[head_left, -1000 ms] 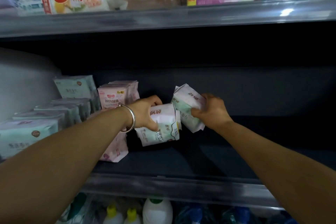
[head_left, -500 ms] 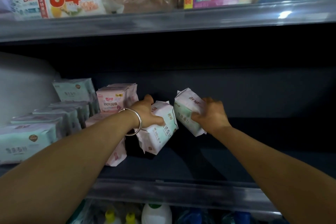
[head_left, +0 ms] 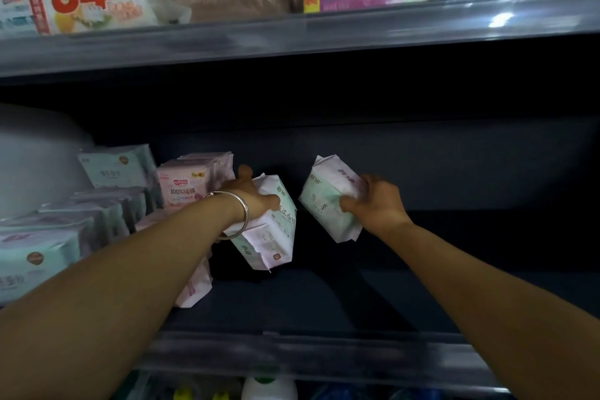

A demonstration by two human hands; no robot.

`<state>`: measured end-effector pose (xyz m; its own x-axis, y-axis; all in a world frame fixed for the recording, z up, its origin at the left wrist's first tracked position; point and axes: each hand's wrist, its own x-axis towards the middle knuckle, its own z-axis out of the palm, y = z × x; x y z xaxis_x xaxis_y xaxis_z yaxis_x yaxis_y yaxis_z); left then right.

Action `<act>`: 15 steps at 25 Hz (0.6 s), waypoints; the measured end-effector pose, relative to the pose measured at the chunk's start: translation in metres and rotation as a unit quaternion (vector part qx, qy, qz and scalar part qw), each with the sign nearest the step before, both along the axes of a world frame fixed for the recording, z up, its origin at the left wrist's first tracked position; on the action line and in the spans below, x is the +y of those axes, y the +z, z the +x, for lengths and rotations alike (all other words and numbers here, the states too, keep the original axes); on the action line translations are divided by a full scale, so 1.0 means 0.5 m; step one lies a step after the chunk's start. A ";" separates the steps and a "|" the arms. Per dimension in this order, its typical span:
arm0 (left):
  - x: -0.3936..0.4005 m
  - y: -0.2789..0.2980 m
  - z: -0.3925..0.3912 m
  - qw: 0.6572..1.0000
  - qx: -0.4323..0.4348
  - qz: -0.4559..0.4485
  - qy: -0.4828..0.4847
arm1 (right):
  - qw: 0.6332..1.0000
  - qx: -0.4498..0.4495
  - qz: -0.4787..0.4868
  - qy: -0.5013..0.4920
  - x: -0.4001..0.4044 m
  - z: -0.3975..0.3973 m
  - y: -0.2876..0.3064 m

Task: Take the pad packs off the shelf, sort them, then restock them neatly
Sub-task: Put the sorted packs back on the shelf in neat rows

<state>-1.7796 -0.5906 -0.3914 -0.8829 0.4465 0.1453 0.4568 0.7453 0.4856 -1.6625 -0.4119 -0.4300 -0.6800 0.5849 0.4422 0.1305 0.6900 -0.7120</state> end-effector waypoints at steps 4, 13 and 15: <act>0.005 0.003 -0.007 1.000 0.002 -0.003 0.016 | 0.998 -0.045 0.005 0.038 0.001 -0.013 0.008; 0.004 -0.015 -0.064 0.998 0.015 -0.056 -0.005 | 0.994 -0.075 0.060 0.054 0.028 -0.122 -0.001; 0.007 -0.018 -0.077 0.996 0.040 -0.071 -0.039 | 0.992 -0.076 0.086 0.060 0.038 -0.151 -0.005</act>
<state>-1.8183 -0.5869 -0.4005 -0.8328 0.5345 0.1444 0.5492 0.7646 0.3372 -1.7382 -0.3928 -0.4322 -0.8065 0.4208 0.4153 0.1374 0.8166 -0.5606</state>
